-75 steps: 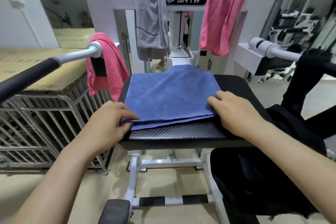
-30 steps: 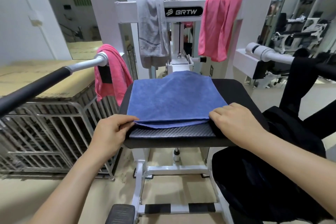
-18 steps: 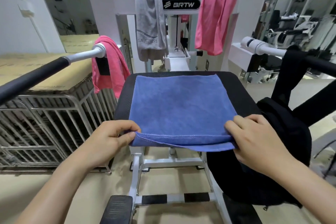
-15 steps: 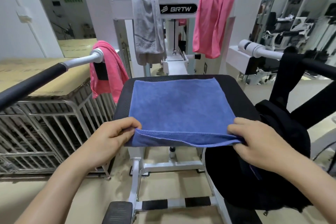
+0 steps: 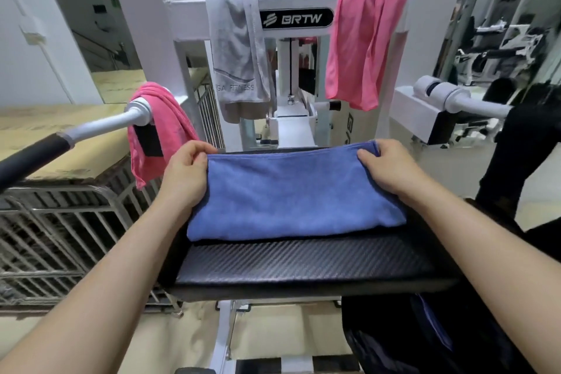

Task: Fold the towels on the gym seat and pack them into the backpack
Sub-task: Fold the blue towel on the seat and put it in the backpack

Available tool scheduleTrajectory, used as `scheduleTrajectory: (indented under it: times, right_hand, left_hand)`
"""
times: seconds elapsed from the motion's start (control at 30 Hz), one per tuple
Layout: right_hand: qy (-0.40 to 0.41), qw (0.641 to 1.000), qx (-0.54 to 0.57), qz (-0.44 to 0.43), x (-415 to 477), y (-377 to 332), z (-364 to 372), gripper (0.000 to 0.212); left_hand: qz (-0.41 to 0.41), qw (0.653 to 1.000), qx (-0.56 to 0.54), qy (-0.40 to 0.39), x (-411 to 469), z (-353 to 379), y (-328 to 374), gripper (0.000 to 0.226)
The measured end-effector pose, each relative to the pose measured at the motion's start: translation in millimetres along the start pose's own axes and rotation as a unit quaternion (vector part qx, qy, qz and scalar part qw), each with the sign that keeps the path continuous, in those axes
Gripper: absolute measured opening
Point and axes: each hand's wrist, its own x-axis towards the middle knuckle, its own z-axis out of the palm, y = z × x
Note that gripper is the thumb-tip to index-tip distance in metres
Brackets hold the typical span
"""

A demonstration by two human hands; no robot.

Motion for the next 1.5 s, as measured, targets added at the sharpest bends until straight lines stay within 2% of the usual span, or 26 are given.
scheduleTrajectory:
  times: [0.1,0.2,0.27,0.37,0.47,0.53,0.6,0.7,0.83,0.9,0.97,1.03,1.1,1.17,1.23,1.27,1.33,1.4,1.43,1.5]
  right_hand:
    - [0.021,0.983,-0.176,-0.035,14,2,14,0.025]
    - [0.049,0.949,-0.296,-0.099,12,8,25,0.022]
    - [0.058,0.935,-0.329,-0.117,14,10,26,0.024]
    - [0.050,0.943,-0.308,-0.120,22,14,21,0.019]
    - [0.031,0.931,-0.346,-0.111,22,17,19,0.023]
    - [0.030,0.915,-0.389,-0.105,19,14,21,0.025]
    - [0.017,0.908,-0.404,-0.107,21,9,19,0.032]
    - [-0.091,0.922,-0.364,-0.095,38,3,5,0.041]
    - [-0.210,0.940,-0.266,-0.037,49,-11,-22,0.036]
    - [-0.227,0.931,-0.287,-0.017,52,-13,-23,0.026]
    - [-0.199,0.921,-0.333,-0.026,58,-16,-17,0.012]
    - [-0.118,0.917,-0.376,-0.054,67,-24,-6,0.002]
    - [-0.005,0.907,-0.408,-0.108,77,-39,8,0.014]
    - [0.079,0.903,-0.390,-0.165,84,-63,26,0.021]
    - [0.111,0.906,-0.344,-0.220,86,-90,47,0.018]
    - [0.110,0.909,-0.319,-0.244,85,-101,58,0.017]
    - [0.066,0.920,-0.262,-0.284,80,-116,82,0.026]
    - [-0.043,0.926,-0.224,-0.299,63,-121,99,0.053]
    - [-0.097,0.921,-0.224,-0.304,50,-121,103,0.060]
    - [-0.183,0.904,-0.230,-0.310,16,-118,95,0.057]
  left_hand:
    - [0.036,0.991,0.129,0.017,15,13,-3,0.023]
    - [0.095,0.967,0.235,0.004,15,17,-4,0.018]
    - [0.126,0.950,0.287,-0.001,14,15,-3,0.020]
    - [0.148,0.928,0.341,0.012,17,13,0,0.020]
    - [0.187,0.871,0.454,0.016,19,16,-6,0.015]
    - [0.193,0.856,0.479,0.009,20,17,-12,0.017]
    - [0.183,0.869,0.460,0.002,24,15,-17,0.021]
    - [0.172,0.894,0.411,-0.046,31,10,-21,0.025]
    - [0.137,0.922,0.349,-0.098,27,6,-17,0.012]
    - [0.092,0.937,0.321,-0.105,22,3,-13,0.008]
    - [0.076,0.946,0.297,-0.106,14,-2,-7,0.007]
    - [0.082,0.946,0.298,-0.100,5,-6,-1,0.007]
    - [0.069,0.956,0.268,-0.093,-8,-11,5,0.014]
    - [0.016,0.983,0.156,-0.099,-26,-17,14,0.026]
    - [-0.044,0.994,0.042,-0.094,-52,-23,21,0.036]
    - [-0.056,0.994,0.020,-0.087,-65,-26,24,0.041]
    - [-0.050,0.995,0.048,-0.074,-91,-33,26,0.049]
    - [-0.009,0.983,0.172,-0.062,-110,-41,24,0.049]
    - [0.031,0.968,0.243,-0.045,-116,-46,21,0.044]
    - [0.111,0.959,0.255,-0.051,-121,-54,15,0.026]
